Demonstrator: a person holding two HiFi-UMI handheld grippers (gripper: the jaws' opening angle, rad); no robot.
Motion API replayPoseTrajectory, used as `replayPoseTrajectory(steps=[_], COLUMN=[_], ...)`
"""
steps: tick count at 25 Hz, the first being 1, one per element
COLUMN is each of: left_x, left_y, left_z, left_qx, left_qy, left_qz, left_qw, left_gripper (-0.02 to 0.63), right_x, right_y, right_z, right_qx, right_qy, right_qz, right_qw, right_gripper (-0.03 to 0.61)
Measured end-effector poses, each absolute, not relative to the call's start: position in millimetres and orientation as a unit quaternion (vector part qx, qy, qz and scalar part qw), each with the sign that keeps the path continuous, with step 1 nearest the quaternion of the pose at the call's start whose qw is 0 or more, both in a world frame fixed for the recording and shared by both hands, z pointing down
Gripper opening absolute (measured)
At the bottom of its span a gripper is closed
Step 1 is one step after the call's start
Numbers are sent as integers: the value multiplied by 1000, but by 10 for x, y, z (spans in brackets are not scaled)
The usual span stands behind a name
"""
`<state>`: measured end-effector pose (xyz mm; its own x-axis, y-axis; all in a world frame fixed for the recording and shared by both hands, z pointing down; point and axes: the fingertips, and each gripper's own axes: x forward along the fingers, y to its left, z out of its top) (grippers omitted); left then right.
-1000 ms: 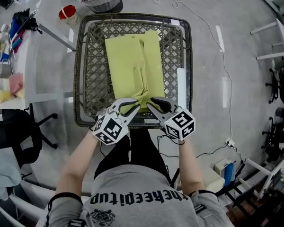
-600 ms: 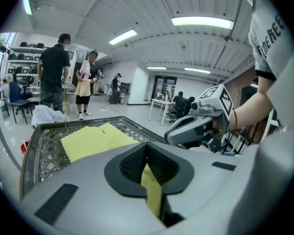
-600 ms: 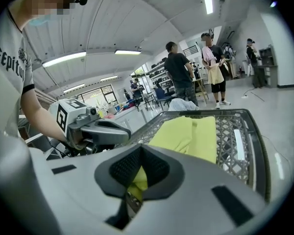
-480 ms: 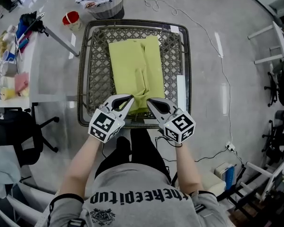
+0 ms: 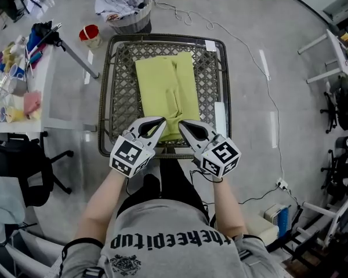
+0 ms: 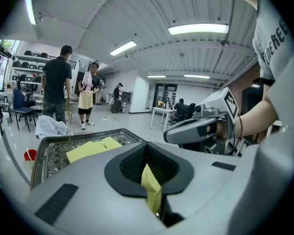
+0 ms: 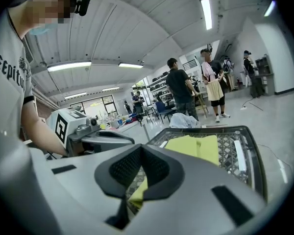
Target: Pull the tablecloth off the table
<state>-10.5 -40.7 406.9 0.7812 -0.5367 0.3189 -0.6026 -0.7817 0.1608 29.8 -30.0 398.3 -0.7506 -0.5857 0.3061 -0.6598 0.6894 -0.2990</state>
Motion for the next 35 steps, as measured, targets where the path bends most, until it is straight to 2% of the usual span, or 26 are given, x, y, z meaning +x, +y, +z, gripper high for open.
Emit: replayPoseTrajectory(steps=[8, 35], left_x=[-95, -210], left_y=[-297, -9], left_z=[3763, 3101], left_qx=[940, 945], left_qy=[-309, -319], left_qz=[115, 52], left_qw=[92, 52], left_gripper=[14, 14], right_x=[256, 83], right_y=[-195, 135], right_z=[3699, 3149], right_qx=[349, 356], right_qy=[-917, -925], right_qz=[176, 126], right_qw=[75, 35], right_gripper=[11, 11])
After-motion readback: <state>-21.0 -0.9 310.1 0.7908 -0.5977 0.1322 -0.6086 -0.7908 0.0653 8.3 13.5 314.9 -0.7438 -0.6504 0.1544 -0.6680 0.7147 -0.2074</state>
